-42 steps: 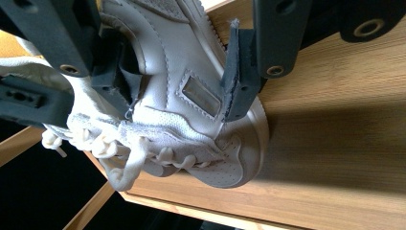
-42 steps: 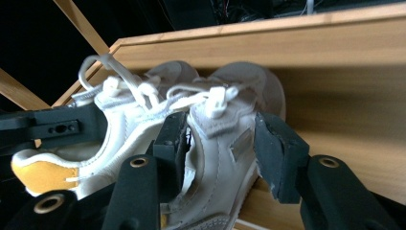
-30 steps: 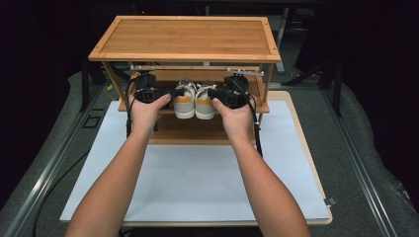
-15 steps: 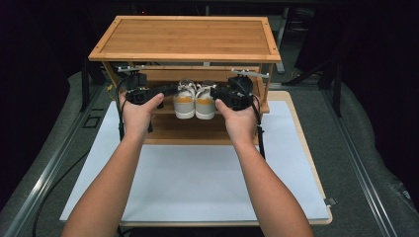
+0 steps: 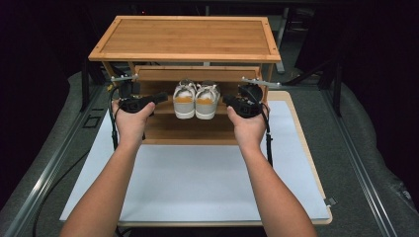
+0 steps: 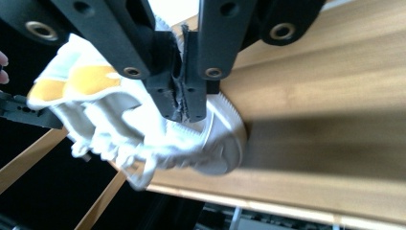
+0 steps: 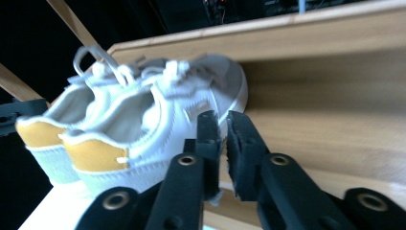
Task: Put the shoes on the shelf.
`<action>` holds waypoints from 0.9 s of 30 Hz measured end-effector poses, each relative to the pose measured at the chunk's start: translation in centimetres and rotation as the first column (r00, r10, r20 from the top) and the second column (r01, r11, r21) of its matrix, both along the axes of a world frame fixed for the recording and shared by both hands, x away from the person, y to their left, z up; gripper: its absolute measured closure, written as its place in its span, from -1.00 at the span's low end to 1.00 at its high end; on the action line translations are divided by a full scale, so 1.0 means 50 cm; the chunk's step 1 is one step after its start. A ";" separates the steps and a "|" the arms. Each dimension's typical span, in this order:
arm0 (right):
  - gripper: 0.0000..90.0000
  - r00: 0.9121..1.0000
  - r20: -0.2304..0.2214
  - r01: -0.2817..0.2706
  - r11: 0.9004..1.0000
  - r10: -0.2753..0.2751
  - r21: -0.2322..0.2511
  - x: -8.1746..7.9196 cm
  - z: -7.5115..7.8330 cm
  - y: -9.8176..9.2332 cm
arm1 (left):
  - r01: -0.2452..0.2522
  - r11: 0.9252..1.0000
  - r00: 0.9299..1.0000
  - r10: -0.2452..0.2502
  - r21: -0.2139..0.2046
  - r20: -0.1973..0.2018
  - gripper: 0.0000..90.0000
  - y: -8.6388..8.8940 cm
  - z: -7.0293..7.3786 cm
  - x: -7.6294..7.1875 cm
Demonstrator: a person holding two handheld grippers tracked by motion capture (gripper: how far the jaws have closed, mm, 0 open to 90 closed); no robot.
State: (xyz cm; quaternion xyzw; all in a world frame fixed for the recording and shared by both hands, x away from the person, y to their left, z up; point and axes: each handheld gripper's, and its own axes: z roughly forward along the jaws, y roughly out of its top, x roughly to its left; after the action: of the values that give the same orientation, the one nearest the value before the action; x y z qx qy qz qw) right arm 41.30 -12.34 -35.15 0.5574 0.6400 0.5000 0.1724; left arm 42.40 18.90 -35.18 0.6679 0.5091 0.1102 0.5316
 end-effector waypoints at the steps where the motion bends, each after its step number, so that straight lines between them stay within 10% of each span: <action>1: 0.90 1.000 -0.021 -0.021 1.000 0.021 0.003 0.002 -0.005 -0.001 | 0.001 1.000 1.000 -0.001 -0.006 0.000 0.99 -0.003 -0.005 0.001; 15: 1.00 0.999 -0.023 -0.042 0.998 0.043 0.039 0.016 -0.032 0.024 | -0.011 1.000 1.000 0.011 -0.007 -0.001 1.00 -0.033 -0.032 0.014; 27: 1.00 1.000 -0.015 0.005 1.000 -0.005 0.020 0.076 -0.030 0.039 | -0.047 0.999 0.999 0.047 -0.028 -0.008 1.00 -0.036 -0.036 0.087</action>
State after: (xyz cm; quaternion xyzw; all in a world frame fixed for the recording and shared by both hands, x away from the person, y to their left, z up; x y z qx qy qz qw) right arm 45.11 -10.38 -36.66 0.5646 0.6349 0.5015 0.1632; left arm 46.75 17.10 -36.96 0.6487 0.5282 0.1130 0.5361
